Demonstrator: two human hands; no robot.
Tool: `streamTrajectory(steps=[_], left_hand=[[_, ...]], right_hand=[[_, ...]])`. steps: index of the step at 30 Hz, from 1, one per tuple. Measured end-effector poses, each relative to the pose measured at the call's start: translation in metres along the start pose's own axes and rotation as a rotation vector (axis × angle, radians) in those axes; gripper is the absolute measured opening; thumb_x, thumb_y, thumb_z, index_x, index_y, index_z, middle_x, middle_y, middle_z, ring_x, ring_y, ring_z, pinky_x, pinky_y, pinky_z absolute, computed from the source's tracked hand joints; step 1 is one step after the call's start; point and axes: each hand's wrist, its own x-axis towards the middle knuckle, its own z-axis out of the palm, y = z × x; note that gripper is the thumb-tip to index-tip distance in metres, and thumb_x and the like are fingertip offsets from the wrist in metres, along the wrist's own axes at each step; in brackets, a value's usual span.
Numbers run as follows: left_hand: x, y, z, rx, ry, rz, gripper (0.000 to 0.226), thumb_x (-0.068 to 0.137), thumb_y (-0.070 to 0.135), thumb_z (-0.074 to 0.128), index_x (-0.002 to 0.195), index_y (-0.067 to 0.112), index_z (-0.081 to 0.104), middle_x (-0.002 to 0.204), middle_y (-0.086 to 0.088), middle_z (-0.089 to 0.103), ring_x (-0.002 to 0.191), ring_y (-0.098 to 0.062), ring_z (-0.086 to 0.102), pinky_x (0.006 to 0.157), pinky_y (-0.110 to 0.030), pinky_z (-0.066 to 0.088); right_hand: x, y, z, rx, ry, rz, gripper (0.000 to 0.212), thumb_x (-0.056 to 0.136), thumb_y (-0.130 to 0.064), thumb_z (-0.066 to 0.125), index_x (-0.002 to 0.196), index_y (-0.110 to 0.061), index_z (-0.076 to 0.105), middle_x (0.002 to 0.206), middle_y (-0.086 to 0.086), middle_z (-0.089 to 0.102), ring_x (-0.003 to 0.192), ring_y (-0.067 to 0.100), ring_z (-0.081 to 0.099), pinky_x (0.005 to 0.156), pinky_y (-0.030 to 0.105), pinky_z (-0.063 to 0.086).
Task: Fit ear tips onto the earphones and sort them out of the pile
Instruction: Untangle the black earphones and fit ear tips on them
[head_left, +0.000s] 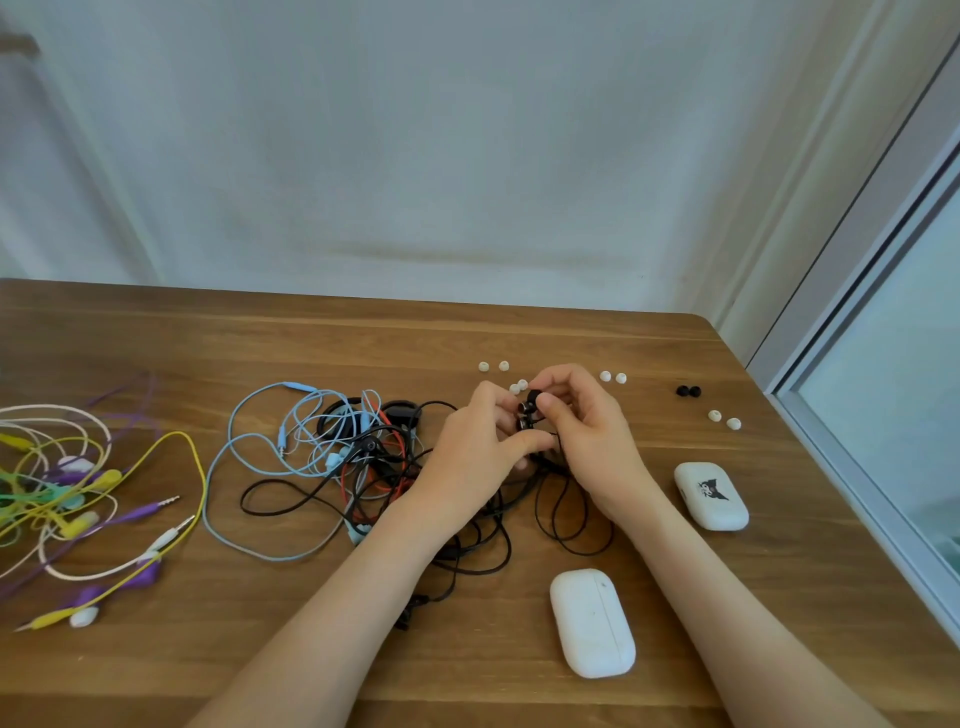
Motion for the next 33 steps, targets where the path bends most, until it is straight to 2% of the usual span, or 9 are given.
streamTrajectory(steps=[3,9,13,16,19,23,26,29,33], left_hand=[[-0.0001,0.0002,-0.0004,-0.034,0.047,0.020,0.028,0.085,0.028,0.070,0.101,0.020,0.048,0.091,-0.001,0.064,0.060,0.003,0.061,0.060,-0.006,0.043],[0.0001,-0.0026,-0.0020,0.051,0.143,0.111,0.007,0.090,0.022,0.064,0.096,0.022,0.062,0.089,0.007,0.063,0.080,-0.004,0.060,0.070,-0.010,0.045],[0.0009,-0.0022,-0.0020,0.072,0.181,0.120,0.013,0.088,0.023,0.066,0.101,0.023,0.062,0.089,0.012,0.060,0.081,0.002,0.055,0.070,-0.003,0.040],[0.0011,-0.0023,-0.0015,0.049,0.204,0.105,0.015,0.088,0.023,0.068,0.101,0.021,0.062,0.087,0.013,0.058,0.080,0.001,0.055,0.070,-0.004,0.040],[0.0023,-0.0041,-0.0012,0.110,0.198,0.132,0.015,0.090,0.025,0.065,0.104,0.021,0.064,0.093,0.009,0.060,0.081,0.002,0.054,0.071,-0.004,0.040],[0.0040,-0.0059,-0.0014,0.163,0.181,0.143,0.015,0.092,0.027,0.060,0.106,0.023,0.065,0.101,0.007,0.059,0.085,-0.001,0.053,0.072,-0.006,0.039],[0.0034,-0.0071,-0.0020,0.123,0.174,0.125,0.012,0.093,0.024,0.060,0.104,0.023,0.064,0.102,0.010,0.062,0.090,-0.002,0.056,0.073,-0.005,0.040],[0.0027,-0.0067,-0.0011,0.033,0.146,0.088,0.012,0.093,0.020,0.059,0.104,0.023,0.063,0.103,0.013,0.064,0.097,0.003,0.056,0.077,0.001,0.038],[0.0033,-0.0048,-0.0013,-0.053,0.158,0.029,0.012,0.094,0.021,0.057,0.105,0.024,0.061,0.103,0.013,0.064,0.093,0.007,0.056,0.073,0.001,0.039]], right_hand=[[0.0011,-0.0009,-0.0007,-0.018,0.043,-0.021,0.031,0.094,0.002,0.049,0.089,-0.026,0.060,0.089,-0.010,0.060,0.082,-0.003,0.055,0.077,0.013,0.046],[0.0005,-0.0016,-0.0008,-0.048,0.067,-0.071,0.030,0.094,0.003,0.049,0.091,-0.026,0.059,0.091,-0.009,0.059,0.082,-0.007,0.054,0.077,0.011,0.044],[-0.0006,-0.0013,-0.0004,-0.040,0.048,-0.083,0.029,0.093,0.002,0.051,0.091,-0.026,0.059,0.091,-0.009,0.061,0.084,-0.004,0.055,0.079,0.013,0.045],[-0.0005,-0.0011,0.0007,-0.031,0.030,-0.075,0.029,0.093,0.002,0.051,0.091,-0.026,0.060,0.092,-0.008,0.061,0.086,-0.001,0.057,0.080,0.014,0.046],[-0.0010,-0.0009,-0.0002,0.004,0.012,-0.051,0.026,0.093,0.002,0.051,0.094,-0.023,0.060,0.094,-0.002,0.063,0.091,0.008,0.060,0.082,0.018,0.049],[-0.0022,-0.0021,-0.0014,0.070,0.003,0.012,0.018,0.094,-0.002,0.053,0.095,-0.018,0.062,0.090,-0.001,0.066,0.082,0.002,0.063,0.076,0.017,0.050],[-0.0010,-0.0015,-0.0017,0.121,-0.011,0.066,0.011,0.094,-0.005,0.055,0.097,-0.012,0.063,0.086,-0.002,0.066,0.076,0.000,0.063,0.071,0.015,0.050],[0.0002,0.0003,-0.0026,0.153,-0.022,0.112,0.009,0.094,-0.007,0.055,0.098,-0.009,0.063,0.082,-0.005,0.067,0.074,0.002,0.063,0.071,0.017,0.050],[0.0017,0.0024,-0.0055,0.270,-0.044,0.177,0.012,0.095,-0.004,0.052,0.099,-0.010,0.062,0.080,0.001,0.070,0.077,0.010,0.064,0.079,0.027,0.050]])
